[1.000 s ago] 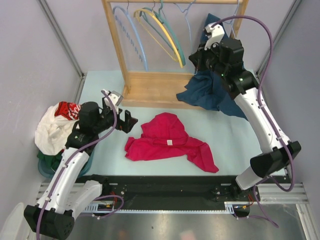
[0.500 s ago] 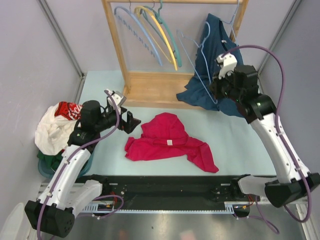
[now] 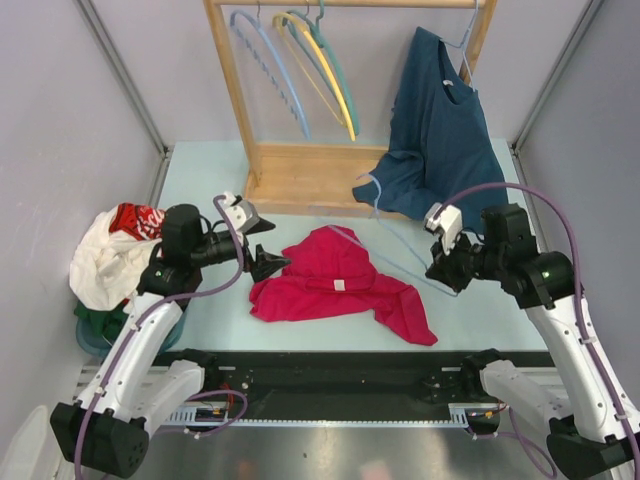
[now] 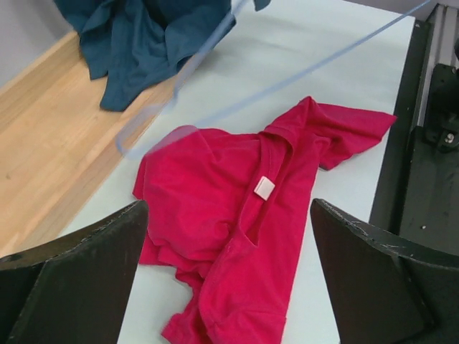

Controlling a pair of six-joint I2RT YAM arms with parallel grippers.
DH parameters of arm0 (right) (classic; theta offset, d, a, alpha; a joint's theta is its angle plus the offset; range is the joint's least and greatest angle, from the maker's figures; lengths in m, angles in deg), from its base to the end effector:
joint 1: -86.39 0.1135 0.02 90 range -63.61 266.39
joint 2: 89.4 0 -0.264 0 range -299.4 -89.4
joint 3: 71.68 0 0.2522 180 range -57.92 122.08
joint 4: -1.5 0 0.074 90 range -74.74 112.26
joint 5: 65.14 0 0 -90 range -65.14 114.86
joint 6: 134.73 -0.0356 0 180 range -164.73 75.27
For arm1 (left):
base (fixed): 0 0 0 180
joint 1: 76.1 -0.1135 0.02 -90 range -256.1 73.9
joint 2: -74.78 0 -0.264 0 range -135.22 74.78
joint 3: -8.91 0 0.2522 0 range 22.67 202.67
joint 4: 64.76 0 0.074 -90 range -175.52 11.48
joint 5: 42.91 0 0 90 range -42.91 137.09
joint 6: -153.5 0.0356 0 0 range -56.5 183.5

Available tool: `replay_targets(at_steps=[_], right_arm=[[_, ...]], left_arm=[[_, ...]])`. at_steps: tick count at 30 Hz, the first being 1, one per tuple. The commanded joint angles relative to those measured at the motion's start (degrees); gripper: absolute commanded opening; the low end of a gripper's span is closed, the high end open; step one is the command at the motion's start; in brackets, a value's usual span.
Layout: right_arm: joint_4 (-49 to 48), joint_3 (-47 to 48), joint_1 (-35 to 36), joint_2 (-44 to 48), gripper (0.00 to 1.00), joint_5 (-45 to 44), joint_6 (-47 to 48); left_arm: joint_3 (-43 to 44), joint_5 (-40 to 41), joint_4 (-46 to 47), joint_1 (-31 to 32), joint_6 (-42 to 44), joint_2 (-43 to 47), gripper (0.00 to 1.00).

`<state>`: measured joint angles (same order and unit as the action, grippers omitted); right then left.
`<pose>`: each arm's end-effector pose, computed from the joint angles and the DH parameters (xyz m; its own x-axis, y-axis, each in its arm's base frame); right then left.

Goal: Place the t-shirt on the hanger
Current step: Pick up the hanger from the clothesline, then place the T-shirt on the hanger.

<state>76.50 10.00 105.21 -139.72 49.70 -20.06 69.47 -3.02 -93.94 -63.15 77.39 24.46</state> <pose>0.1312 0.0605 0.3746 -0.3513 -0.5199 -0.7786 -0.8002 0.5985 -0.0386 0.1802 -0.0695 0.3301 -0.1028 0.1816 -0.9780 0.9020 0.4314 -0.0147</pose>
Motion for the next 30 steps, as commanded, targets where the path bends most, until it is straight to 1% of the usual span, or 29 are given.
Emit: replay_targets(at_steps=[1,2,3,4,5,6,8,12,14,15,16,18,19,20,21,22,23,24,25,26,27,30], right_arm=[[3.8,-0.8,0.2,0.3,0.00,12.4,11.3],[3.7,-0.2,0.4,0.0,0.00,13.8,13.5],[3.8,0.2,1.6,-0.7,0.00,16.0,14.6],[3.9,0.8,2.8,-1.3,0.00,16.6,15.1],[3.9,1.3,3.9,-2.7,0.00,16.8,15.8],[3.9,1.9,7.0,-3.5,0.00,16.6,16.6],[3.9,2.1,9.1,-4.7,0.00,16.2,17.5],[4.1,1.9,13.3,-5.4,0.00,14.2,19.5],[3.8,1.8,14.7,-5.8,0.00,13.4,20.3],[3.5,1.8,15.1,-5.9,0.00,13.2,20.4],[2.4,1.9,15.6,-6.0,0.00,13.1,20.1],[1.0,2.0,16.1,-6.4,0.00,12.6,19.6],[-1.0,2.0,16.4,-6.8,0.00,12.3,18.4],[-1.9,2.0,16.6,-7.1,0.06,12.2,18.0],[-4.0,2.0,16.7,-7.9,0.17,12.1,17.1],[-5.1,2.1,17.2,-8.6,0.59,12.0,14.8],[-6.3,2.5,17.5,-9.2,0.74,12.2,13.2],[-9.3,2.8,17.9,-10.7,0.81,12.2,11.7],[-11.0,3.4,18.4,-11.5,0.91,12.1,10.3],[-12.8,4.8,19.0,-12.6,0.97,12.1,7.0],[-15.7,5.9,19.4,-13.5,0.98,12.2,5.8],[-20.4,9.5,20.0,-17.8,0.98,14.6,1.4]], left_arm=[[-1.4,-5.1,4.1,2.8,9.2,2.2,1.00],[-1.9,-3.2,3.9,3.9,10.2,2.2,1.00],[-2.2,-2.0,3.6,6.8,11.1,2.3,1.00],[-2.5,-1.0,3.2,8.2,13.5,2.3,1.00],[-3.3,1.0,2.9,9.7,14.7,2.5,1.00],[-3.8,2.5,2.9,12.5,15.5,2.7,1.00],[-5.6,6.2,4.4,15.8,16.3,3.5,1.00],[-7.0,8.4,4.3,18.9,17.2,3.5,0.96],[-7.5,8.0,3.4,19.4,17.8,3.3,0.90],[-7.5,6.9,2.9,19.6,18.1,3.3,0.83],[-7.3,6.0,2.0,19.7,19.0,3.0,0.62],[-6.9,3.5,-1.9,20.2,20.6,2.4,0.40],[-6.7,3.2,-2.9,20.3,21.0,2.2,0.14],[-6.8,3.3,-3.6,20.5,20.8,2.2,0.03],[-7.0,4.0,-2.8,20.6,17.8,2.3,0.00],[-7.4,5.4,-1.7,20.6,16.0,2.5,0.00],[-7.4,5.5,-0.4,20.7,14.6,2.3,0.00],[-7.1,5.6,-0.2,20.7,12.8,2.1,0.00],[-6.9,5.5,0.3,20.8,12.0,1.7,0.00],[-6.6,5.6,0.4,20.9,11.4,1.2,0.00],[-6.5,6.0,0.4,21.1,10.9,0.4,0.00],[-5.9,6.8,0.9,21.6,10.1,-0.9,0.00]])
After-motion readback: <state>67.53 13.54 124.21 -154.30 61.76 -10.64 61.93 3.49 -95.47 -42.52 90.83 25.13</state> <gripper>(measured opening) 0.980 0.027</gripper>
